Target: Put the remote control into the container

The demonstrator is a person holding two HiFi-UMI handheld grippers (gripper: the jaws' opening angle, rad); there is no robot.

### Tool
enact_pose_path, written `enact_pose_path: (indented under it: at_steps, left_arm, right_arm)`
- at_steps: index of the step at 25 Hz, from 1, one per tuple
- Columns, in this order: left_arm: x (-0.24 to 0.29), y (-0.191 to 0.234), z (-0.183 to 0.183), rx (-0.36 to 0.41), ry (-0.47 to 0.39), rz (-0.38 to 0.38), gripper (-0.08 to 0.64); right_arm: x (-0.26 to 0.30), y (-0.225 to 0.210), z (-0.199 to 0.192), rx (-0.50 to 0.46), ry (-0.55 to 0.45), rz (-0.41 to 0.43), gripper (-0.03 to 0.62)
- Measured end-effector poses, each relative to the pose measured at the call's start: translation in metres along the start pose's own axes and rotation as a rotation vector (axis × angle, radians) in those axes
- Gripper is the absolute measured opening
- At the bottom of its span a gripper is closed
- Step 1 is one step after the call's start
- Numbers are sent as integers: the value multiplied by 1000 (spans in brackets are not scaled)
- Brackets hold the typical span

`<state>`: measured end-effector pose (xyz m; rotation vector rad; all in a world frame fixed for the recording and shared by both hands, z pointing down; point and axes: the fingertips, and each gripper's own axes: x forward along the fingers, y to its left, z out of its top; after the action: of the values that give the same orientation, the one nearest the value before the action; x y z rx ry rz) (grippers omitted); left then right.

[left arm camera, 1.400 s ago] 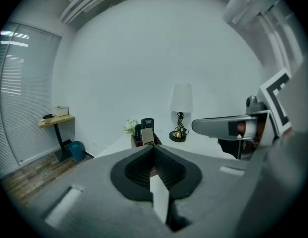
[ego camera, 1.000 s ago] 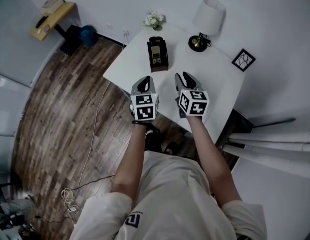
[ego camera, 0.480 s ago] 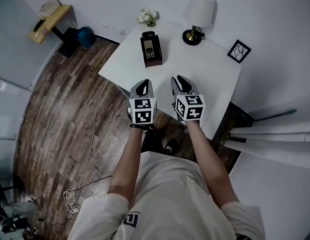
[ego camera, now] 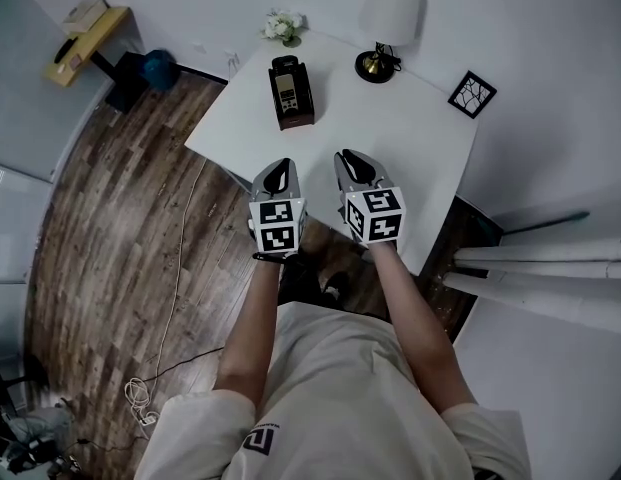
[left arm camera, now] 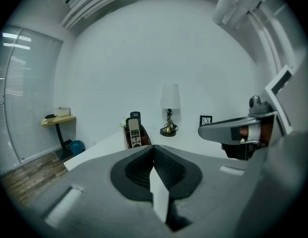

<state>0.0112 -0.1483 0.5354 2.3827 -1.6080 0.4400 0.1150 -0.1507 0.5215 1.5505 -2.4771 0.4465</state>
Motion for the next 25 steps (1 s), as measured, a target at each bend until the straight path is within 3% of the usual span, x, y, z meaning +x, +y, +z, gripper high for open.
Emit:
enact_pose_path:
  at_steps: [7,11,14,25]
  left_arm:
    - [-13,-6,26,-12,-68,-6,5]
    - [-16,-10,22,-44,-57,8,5]
    - [-19,-15,20,-17,-50,32,6]
    - [-28,-28,9,-19,-30,-4,5]
  right_arm:
    - [-7,4,27,2,-56,-5,26]
    - [-8,0,25,78,-57,-35,3]
    - [-11,3,8,130,-18,-15,2]
    - [-24,30,-11,29,16,43,2]
